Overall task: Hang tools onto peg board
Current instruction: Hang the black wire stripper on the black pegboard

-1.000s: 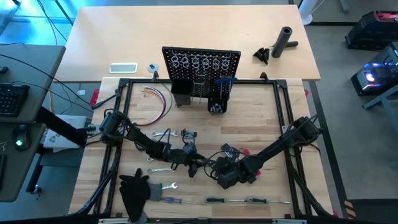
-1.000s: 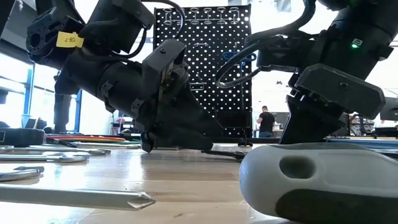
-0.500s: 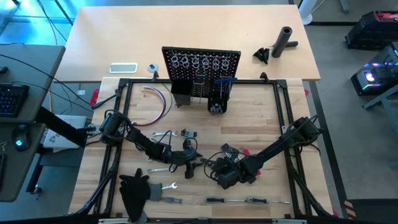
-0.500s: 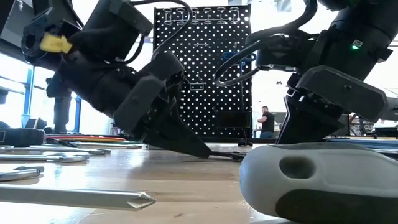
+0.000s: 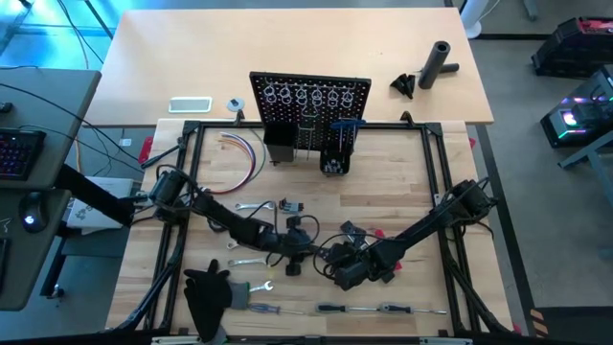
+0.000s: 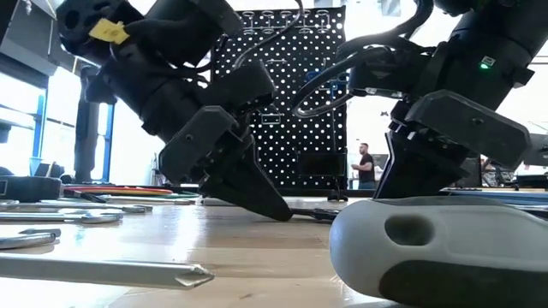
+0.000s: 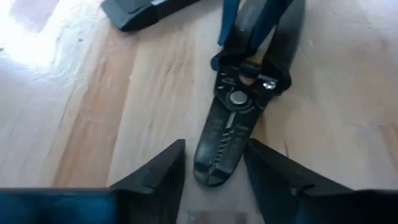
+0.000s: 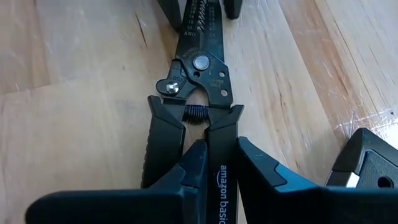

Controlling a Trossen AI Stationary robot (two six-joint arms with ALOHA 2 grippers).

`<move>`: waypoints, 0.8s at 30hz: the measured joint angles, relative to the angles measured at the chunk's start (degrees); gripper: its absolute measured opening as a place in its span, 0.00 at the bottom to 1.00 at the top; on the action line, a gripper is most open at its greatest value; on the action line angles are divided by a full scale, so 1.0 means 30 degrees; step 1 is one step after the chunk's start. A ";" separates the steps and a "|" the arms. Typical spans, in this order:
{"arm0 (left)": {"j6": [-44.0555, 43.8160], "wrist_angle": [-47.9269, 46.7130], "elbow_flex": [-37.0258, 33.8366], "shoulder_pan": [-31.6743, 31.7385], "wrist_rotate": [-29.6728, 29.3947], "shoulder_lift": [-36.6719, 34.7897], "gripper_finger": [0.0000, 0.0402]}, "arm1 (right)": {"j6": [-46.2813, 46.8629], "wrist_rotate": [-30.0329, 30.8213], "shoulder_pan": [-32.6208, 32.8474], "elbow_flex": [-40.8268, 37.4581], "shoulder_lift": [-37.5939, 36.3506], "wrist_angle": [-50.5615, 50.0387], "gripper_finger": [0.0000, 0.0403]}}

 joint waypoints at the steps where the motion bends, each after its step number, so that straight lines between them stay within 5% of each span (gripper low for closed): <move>1: 0.0157 -0.0092 0.0048 0.0070 0.0232 0.0000 0.35 | -0.0021 0.0003 0.0000 -0.0002 0.0000 0.0102 0.12; 6: 0.0919 -0.0325 0.0057 0.0431 0.1650 -0.0018 0.23 | -0.0418 -0.0004 -0.0006 -0.0038 -0.0194 0.0302 0.12; 16: 0.1375 -0.0365 0.0028 0.0223 0.1435 -0.0036 0.21 | -0.0593 0.0674 0.0164 -0.0038 -0.0636 0.0139 0.11; 24: 0.1720 -0.0232 0.0006 -0.0050 0.0957 -0.0529 0.19 | -0.0387 0.1654 0.0622 0.0022 -0.1893 -0.0388 0.30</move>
